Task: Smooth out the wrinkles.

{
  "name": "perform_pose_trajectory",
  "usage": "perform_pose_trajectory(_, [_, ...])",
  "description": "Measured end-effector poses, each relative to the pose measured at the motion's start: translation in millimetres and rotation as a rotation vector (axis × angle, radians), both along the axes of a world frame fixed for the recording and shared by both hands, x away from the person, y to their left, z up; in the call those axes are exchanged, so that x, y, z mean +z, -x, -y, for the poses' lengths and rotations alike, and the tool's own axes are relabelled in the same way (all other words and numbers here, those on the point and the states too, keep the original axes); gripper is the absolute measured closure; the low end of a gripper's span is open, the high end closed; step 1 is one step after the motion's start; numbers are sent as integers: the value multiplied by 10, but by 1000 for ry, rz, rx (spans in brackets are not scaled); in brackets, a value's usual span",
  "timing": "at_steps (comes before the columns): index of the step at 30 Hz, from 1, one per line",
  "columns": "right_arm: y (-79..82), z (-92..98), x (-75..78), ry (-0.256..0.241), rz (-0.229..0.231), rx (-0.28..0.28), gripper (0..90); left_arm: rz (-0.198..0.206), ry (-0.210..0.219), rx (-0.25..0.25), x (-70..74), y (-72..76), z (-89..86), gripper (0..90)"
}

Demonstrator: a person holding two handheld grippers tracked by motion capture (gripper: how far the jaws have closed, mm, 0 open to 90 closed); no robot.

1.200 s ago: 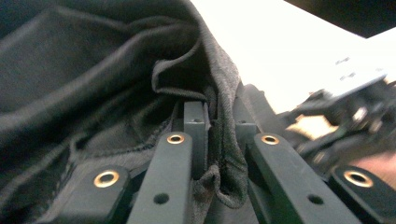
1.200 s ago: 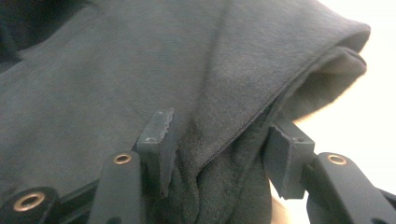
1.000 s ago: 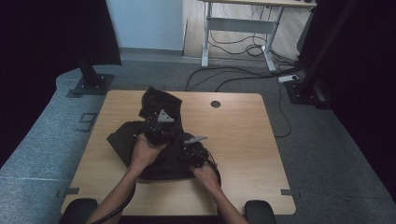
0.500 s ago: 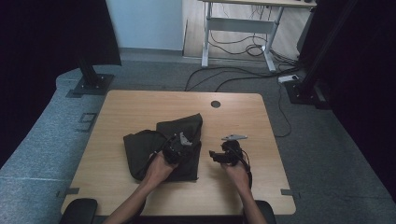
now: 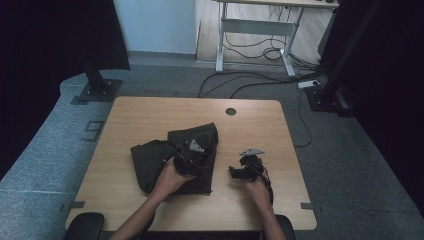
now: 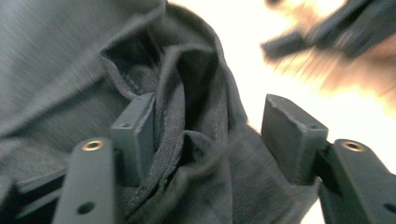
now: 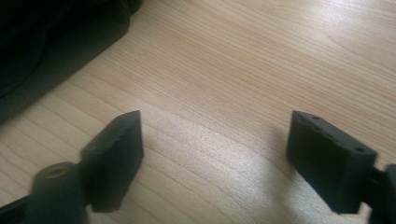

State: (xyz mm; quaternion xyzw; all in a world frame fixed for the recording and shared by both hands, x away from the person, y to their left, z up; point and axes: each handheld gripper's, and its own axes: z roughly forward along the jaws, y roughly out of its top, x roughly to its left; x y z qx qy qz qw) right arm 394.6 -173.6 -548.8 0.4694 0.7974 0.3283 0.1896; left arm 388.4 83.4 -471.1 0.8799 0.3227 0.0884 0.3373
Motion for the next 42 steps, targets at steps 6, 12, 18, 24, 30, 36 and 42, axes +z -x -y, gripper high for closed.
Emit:
perform_pose_trajectory(6, [21,-15,-47,-19,25,8,94,71,73,76,473,-126,-402,267])
perform_pose_trajectory(12, [16,-33,-66,-19,31,17,50,113,61,205,658,-335,-942,247])
perform_pose_trajectory(18, [15,-37,-67,-18,28,18,42,81,44,337,466,-413,-1512,242])
perform_pose_trajectory(24, [15,-41,-67,-18,27,18,38,-5,-23,438,-23,-413,-1902,170])
perform_pose_trajectory(30, [15,-46,-67,-18,24,16,32,-97,-34,506,-421,-405,-2092,142])
perform_pose_trajectory(36, [14,-50,-67,-18,23,16,29,-39,-79,476,-606,-317,-1987,244])
perform_pose_trajectory(42, [15,-55,-67,-15,24,14,26,-44,-50,407,-576,-250,-1862,745])
